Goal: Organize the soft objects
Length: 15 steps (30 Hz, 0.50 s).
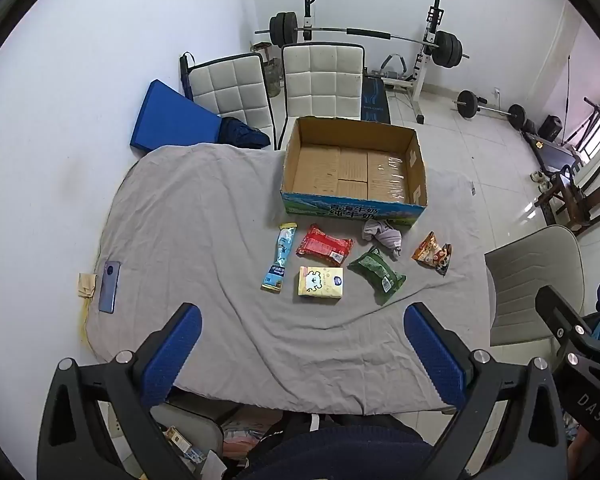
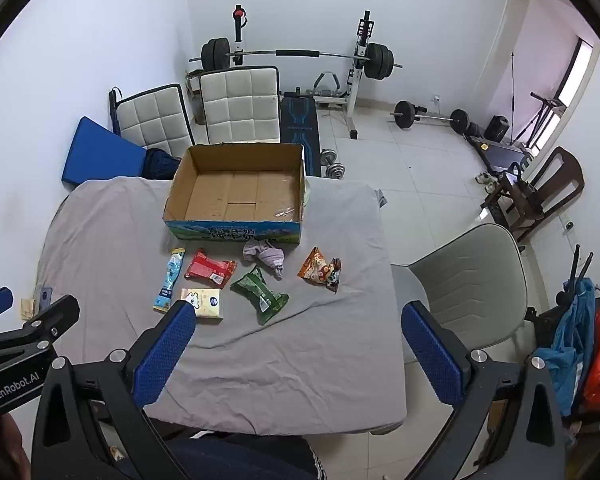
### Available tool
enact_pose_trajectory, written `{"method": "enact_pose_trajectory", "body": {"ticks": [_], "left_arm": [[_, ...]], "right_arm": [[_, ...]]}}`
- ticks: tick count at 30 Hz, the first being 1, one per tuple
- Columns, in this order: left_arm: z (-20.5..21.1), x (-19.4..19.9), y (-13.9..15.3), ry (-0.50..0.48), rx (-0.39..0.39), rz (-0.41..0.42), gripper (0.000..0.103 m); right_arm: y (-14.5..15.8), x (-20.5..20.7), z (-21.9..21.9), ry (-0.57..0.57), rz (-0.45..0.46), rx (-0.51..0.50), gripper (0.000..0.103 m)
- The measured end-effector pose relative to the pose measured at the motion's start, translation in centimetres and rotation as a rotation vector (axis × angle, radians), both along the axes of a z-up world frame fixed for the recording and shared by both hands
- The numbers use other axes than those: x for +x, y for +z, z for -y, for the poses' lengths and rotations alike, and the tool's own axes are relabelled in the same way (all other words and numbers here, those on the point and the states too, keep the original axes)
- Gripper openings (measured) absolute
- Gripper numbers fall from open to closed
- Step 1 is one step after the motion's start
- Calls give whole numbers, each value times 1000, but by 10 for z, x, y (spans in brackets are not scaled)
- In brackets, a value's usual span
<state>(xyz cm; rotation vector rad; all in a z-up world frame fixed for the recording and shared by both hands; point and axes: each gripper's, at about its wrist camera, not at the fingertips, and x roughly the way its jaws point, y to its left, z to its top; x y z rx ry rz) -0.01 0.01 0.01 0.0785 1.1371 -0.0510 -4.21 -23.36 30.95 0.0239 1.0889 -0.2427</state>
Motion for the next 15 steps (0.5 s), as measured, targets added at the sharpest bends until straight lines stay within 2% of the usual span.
{"method": "enact_pose_trajectory", "body": {"ticks": [4, 13, 15], "left_arm": [[0, 0, 0, 1, 4, 8, 103], [3, 1, 9, 2, 12, 18, 103], [1, 1, 11, 5, 11, 18, 103]], "right_arm": [[-1, 0, 2, -2, 13, 27, 103], [11, -8, 4, -9, 30, 19, 103], [3, -8, -1, -12, 34, 13, 103]]}}
